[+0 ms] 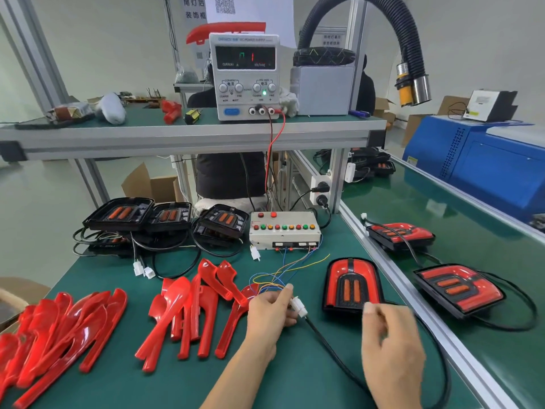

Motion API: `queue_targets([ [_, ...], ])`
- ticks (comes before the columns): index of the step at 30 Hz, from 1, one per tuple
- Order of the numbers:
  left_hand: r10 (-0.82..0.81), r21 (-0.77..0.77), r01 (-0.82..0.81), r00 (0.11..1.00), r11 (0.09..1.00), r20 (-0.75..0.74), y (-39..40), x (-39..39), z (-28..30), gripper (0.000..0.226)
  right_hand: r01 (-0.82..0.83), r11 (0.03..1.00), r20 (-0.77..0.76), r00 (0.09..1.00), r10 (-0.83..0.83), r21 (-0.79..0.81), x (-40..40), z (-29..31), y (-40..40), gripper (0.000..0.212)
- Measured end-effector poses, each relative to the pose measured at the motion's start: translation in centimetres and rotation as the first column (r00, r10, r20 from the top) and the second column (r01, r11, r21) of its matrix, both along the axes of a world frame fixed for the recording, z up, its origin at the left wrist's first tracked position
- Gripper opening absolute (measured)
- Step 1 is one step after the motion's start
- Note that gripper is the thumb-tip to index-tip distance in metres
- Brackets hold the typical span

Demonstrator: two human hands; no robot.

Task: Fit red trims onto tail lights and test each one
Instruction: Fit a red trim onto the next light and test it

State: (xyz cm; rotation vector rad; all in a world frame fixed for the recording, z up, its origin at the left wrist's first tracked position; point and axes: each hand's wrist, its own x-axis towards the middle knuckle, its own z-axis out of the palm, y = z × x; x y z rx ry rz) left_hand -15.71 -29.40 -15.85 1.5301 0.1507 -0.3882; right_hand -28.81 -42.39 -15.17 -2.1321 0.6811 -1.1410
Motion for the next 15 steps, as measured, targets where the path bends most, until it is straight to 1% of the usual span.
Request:
queue_targets([
  [1, -0.014, 0.095, 0.008, 0.998, 0.995, 0.054, 0.4, -0.5, 0.0, 0.032, 0.084, 0.988, 0.013, 0.996, -0.086, 0.132, -0.3, -0.1, -1.1, 0.03],
  [2, -0.034, 0.199, 0.011, 0.993, 0.98, 0.11, 0.8, -1.0, 0.1, 0.031, 0.12, 0.957, -0.063, 0.992, -0.107, 0.265, -0.3, -0.3, -2.3, 0.037],
  [3, -0.052, 0.296, 0.0, 0.985, 0.955, 0.167, 1.2, -1.4, 0.2, 0.031, 0.13, 0.923, -0.173, 0.982, -0.07, 0.363, 0.0, -0.6, -3.4, 0.045],
  [4, -0.06, 0.378, -0.031, 0.972, 0.925, 0.226, 1.4, -1.6, 0.4, 0.031, 0.123, 0.9, -0.262, 0.965, -0.011, 0.418, 0.3, -0.7, -4.3, 0.053],
  [5, -0.056, 0.439, -0.082, 0.955, 0.895, 0.293, 1.6, -1.7, 0.7, 0.032, 0.099, 0.881, -0.3, 0.953, 0.05, 0.463, 0.7, -0.8, -5.0, 0.058],
  [6, -0.048, 0.47, -0.144, 0.927, 0.871, 0.372, 1.7, -1.7, 1.1, 0.034, 0.064, 0.852, -0.289, 0.952, 0.105, 0.519, 1.3, -0.8, -5.5, 0.059],
  [7, -0.043, 0.469, -0.2, 0.888, 0.86, 0.457, 1.6, -1.4, 1.6, 0.036, 0.015, 0.814, -0.255, 0.953, 0.164, 0.58, 1.9, -0.8, -5.8, 0.056],
  [9, -0.048, 0.428, -0.262, 0.805, 0.865, 0.591, 1.4, -0.5, 2.6, 0.034, -0.064, 0.75, -0.2, 0.946, 0.256, 0.659, 2.9, -1.1, -6.2, 0.048],
  [11, -0.072, 0.405, -0.289, 0.733, 0.867, 0.676, 1.1, 1.1, 3.6, 0.023, -0.103, 0.732, -0.189, 0.933, 0.305, 0.673, 3.6, -1.3, -6.6, 0.044],
  [13, -0.136, 0.416, -0.286, 0.662, 0.863, 0.737, 0.9, 3.2, 4.3, 0.008, -0.126, 0.706, -0.165, 0.93, 0.329, 0.697, 4.0, -1.4, -6.9, 0.042],
  [14, -0.185, 0.447, -0.281, 0.634, 0.849, 0.751, 0.8, 4.4, 4.4, 0.008, -0.138, 0.684, -0.139, 0.932, 0.333, 0.716, 4.1, -1.6, -7.2, 0.04],
  [15, -0.241, 0.487, -0.277, 0.609, 0.828, 0.755, 0.7, 5.6, 4.5, 0.015, -0.153, 0.664, -0.108, 0.936, 0.335, 0.732, 4.2, -1.8, -7.3, 0.037],
])
